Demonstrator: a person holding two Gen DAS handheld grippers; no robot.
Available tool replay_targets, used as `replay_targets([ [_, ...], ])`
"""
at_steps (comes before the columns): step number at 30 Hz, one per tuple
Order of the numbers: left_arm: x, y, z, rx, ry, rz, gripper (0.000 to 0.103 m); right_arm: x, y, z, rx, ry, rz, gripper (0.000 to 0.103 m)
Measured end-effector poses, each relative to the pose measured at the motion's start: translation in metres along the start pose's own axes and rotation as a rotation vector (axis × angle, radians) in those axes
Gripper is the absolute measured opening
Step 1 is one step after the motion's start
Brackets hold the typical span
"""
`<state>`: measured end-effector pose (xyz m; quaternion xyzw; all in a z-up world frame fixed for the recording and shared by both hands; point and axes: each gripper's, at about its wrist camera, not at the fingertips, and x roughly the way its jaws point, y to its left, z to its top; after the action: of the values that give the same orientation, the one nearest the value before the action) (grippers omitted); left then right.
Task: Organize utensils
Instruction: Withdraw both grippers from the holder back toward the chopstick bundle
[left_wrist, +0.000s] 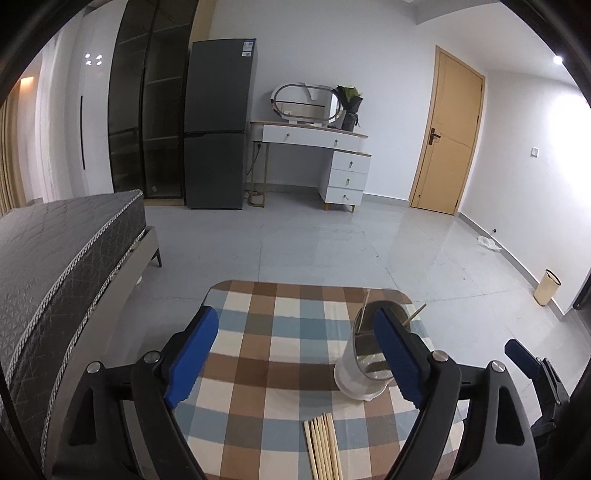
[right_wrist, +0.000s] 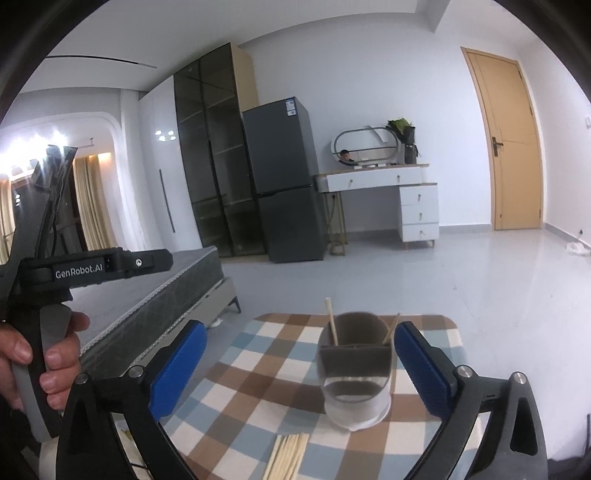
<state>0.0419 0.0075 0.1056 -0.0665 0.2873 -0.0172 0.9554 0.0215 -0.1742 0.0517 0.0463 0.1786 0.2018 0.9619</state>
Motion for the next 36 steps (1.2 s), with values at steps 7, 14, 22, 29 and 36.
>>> replay_targets([
  [7, 0.004, 0.009, -0.025, -0.009, -0.024, 0.039, 0.091, 0.003, 0.002, -0.020, 0.027, 0.035, -0.012, 0.103],
  [14, 0.017, 0.018, -0.045, -0.034, -0.001, 0.049, 0.091, 0.010, 0.005, -0.038, 0.008, 0.076, -0.067, 0.103],
  [22, 0.036, 0.023, -0.071, -0.043, 0.052, 0.065, 0.091, 0.022, -0.004, -0.061, 0.015, 0.132, -0.107, 0.103],
  [29, 0.056, 0.027, -0.097, -0.049, 0.115, 0.066, 0.091, 0.032, -0.013, -0.074, 0.022, 0.203, -0.110, 0.103],
  [36, 0.082, 0.039, -0.115, -0.061, 0.201, 0.071, 0.091, 0.055, -0.013, -0.093, 0.008, 0.320, -0.131, 0.103],
])
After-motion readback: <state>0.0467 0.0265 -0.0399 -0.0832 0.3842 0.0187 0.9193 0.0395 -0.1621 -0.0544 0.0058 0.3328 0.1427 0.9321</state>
